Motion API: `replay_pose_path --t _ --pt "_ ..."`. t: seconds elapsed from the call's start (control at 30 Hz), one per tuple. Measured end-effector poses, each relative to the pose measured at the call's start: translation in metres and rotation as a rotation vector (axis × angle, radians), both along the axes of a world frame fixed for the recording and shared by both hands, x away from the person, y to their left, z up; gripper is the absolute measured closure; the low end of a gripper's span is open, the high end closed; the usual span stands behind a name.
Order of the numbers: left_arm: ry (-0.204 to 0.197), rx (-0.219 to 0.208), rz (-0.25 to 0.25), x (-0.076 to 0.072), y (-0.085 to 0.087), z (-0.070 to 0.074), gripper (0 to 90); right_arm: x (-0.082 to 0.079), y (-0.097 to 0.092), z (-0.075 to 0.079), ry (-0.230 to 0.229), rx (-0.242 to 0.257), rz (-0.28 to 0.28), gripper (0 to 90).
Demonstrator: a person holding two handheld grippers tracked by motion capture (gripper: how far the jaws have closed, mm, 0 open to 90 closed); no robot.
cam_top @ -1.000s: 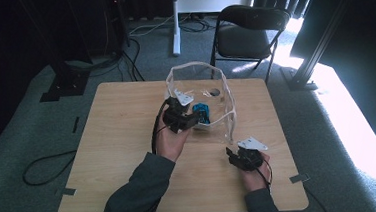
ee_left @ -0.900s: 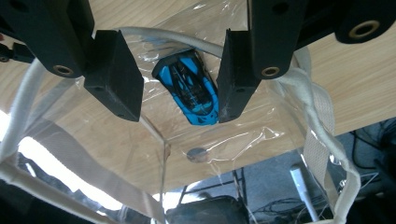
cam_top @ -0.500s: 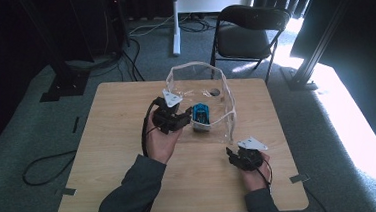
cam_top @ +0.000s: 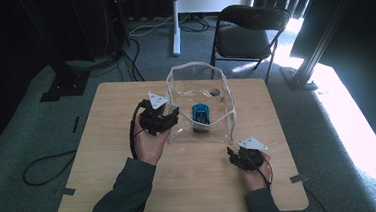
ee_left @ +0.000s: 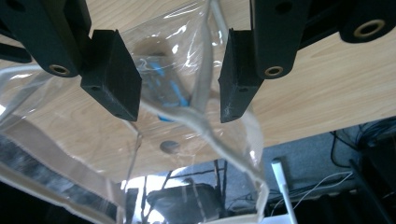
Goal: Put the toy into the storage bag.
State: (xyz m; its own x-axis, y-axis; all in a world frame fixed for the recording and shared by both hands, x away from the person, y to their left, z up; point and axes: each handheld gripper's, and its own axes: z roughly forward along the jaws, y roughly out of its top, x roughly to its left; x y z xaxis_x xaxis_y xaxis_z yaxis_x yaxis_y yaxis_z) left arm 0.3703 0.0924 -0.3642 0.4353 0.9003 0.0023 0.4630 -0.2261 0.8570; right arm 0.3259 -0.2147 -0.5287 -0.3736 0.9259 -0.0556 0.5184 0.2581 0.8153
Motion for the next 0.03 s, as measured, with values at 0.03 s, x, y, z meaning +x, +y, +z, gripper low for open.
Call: replay_pose_path --t 0.03 --pt "0.0 0.0 0.008 0.0002 0.0018 -0.0018 49.5 0.0 -0.0003 0.0 -0.001 0.001 -0.001 45.6"
